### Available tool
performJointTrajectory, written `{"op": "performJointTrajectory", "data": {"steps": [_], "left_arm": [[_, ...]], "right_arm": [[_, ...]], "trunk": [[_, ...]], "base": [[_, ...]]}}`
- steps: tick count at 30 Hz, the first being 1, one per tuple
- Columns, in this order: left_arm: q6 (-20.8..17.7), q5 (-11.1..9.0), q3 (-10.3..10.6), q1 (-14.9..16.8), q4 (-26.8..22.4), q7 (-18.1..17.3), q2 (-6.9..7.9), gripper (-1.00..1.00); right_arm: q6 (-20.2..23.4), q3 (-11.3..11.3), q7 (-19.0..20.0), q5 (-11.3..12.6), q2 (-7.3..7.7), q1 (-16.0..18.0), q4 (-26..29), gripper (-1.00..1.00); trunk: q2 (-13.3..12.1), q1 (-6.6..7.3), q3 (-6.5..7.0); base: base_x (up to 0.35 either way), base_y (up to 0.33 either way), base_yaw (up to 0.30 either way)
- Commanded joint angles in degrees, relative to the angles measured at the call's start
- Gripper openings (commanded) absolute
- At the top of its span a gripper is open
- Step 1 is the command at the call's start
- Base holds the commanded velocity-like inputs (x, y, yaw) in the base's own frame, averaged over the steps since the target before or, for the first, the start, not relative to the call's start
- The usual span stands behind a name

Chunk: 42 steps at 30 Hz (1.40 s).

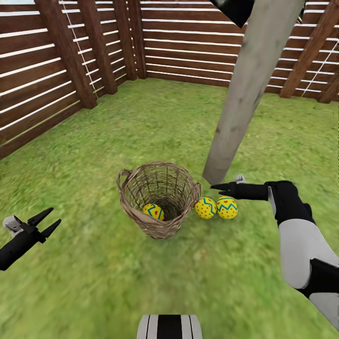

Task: Take the three Easter eggs out of the wicker basket on the lawn in the garden, then place them on the lawn next to a single tree (choose any tree) so that all three eggs are next to the same tree and none are left in the basket.

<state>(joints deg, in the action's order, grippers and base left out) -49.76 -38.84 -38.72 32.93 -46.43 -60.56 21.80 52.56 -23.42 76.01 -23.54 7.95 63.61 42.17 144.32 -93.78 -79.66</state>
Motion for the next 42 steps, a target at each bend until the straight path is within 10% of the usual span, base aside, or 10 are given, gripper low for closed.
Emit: {"op": "performJointTrajectory", "data": {"steps": [1,9,37,42], "left_arm": [[-0.30,-0.09,-0.04,0.03,0.00,-0.07,0.00,1.00],[-0.25,-0.06,0.02,0.03,0.05,-0.03,-0.04,1.00],[-0.12,-0.05,0.35,0.03,0.17,-0.15,-0.32,1.00],[0.60,-0.17,0.15,-0.04,0.04,-5.05,-1.19,1.00]], "right_arm": [[0.42,1.01,-0.40,-0.62,-0.51,-0.18,0.59,1.00],[1.20,5.99,-3.51,-0.73,-2.72,-2.38,9.37,1.00],[1.40,6.30,-4.05,-0.49,-3.29,-4.42,14.37,1.00],[1.42,6.37,-4.16,-0.61,-3.29,-4.53,14.51,1.00]], "trunk": [[0.00,0.03,0.19],[-0.11,0.24,1.96],[-0.48,0.96,8.16],[-0.48,0.96,8.16]], "base": [[0.000,0.000,0.000],[0.000,0.000,0.000],[0.000,0.000,0.000],[0.000,0.000,0.000]]}}
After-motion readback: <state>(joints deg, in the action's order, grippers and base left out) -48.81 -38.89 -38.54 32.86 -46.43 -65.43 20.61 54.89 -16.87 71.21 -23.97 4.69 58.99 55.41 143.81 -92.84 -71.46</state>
